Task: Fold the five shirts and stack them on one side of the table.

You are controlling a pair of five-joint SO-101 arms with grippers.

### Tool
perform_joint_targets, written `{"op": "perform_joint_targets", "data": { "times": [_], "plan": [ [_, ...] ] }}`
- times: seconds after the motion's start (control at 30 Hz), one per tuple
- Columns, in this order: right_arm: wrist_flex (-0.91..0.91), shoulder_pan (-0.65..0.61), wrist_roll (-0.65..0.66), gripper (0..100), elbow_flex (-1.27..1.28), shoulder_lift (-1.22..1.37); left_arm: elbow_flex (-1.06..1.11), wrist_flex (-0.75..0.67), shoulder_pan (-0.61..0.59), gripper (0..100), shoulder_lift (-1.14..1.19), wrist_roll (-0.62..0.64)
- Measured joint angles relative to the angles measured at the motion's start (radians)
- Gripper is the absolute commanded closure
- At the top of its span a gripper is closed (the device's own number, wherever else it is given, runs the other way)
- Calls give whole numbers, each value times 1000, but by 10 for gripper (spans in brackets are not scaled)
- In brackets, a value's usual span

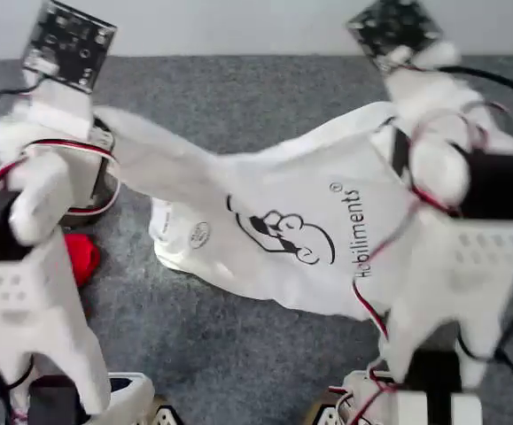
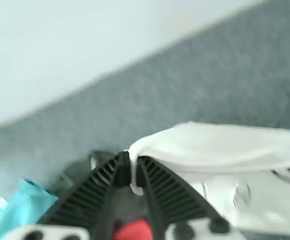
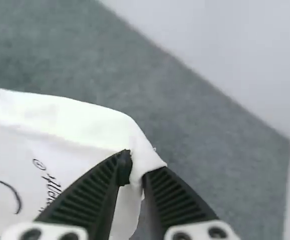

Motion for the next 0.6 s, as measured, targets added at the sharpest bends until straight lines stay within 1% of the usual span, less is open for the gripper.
{"op": "perform_joint_targets", "data": {
  "times": [0.13, 0.33, 0.4, 0.6],
  "plan": [
    [-6, 91, 21, 988, 0, -109, -170, 0, 2, 987, -6, -100],
    [-106, 206, 54, 988, -2, -235, -373, -3, 2, 987, -15, -219],
    [-155, 236, 54, 988, -2, -265, -420, -26, 2, 987, -18, -267],
    [-284, 342, 54, 988, -35, -338, -565, -104, -2, 987, -26, -470]
  ]
}}
